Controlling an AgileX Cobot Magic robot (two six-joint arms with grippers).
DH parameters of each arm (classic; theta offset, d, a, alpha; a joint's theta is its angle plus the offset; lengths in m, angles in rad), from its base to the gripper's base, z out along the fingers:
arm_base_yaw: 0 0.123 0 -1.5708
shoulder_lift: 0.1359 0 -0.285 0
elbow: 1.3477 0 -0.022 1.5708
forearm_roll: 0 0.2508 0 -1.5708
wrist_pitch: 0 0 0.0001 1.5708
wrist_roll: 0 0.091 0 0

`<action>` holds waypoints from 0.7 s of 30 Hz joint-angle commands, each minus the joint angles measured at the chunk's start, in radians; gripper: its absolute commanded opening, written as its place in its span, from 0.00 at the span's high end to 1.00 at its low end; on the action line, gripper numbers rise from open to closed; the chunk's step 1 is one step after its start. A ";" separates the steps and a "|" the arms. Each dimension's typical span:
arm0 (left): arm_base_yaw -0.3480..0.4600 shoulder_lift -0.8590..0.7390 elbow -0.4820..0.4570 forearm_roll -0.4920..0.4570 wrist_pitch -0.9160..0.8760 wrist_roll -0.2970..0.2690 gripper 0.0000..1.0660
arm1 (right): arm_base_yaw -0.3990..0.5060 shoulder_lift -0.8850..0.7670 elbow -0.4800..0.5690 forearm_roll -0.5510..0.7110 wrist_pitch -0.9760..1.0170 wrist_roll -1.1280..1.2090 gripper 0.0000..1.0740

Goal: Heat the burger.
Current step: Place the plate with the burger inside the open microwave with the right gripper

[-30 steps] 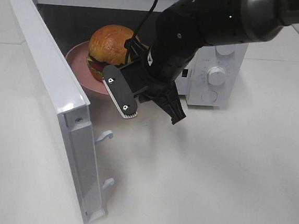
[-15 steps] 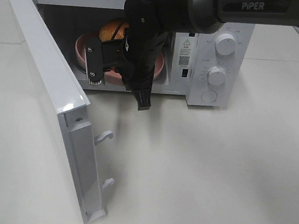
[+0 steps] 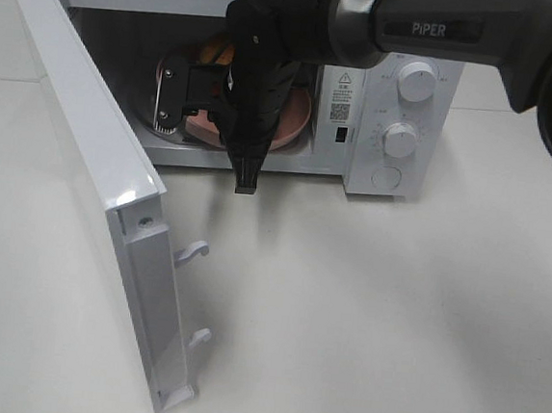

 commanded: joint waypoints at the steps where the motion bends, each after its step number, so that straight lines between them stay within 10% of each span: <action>1: 0.003 -0.021 0.002 -0.005 -0.013 -0.001 1.00 | -0.007 0.005 -0.008 0.035 -0.039 0.057 1.00; 10: 0.003 -0.021 0.002 -0.005 -0.013 -0.001 1.00 | -0.007 0.005 -0.008 0.049 -0.031 0.092 0.90; 21: 0.003 -0.021 0.002 -0.005 -0.013 -0.001 1.00 | -0.007 -0.006 -0.008 0.049 -0.022 0.275 0.51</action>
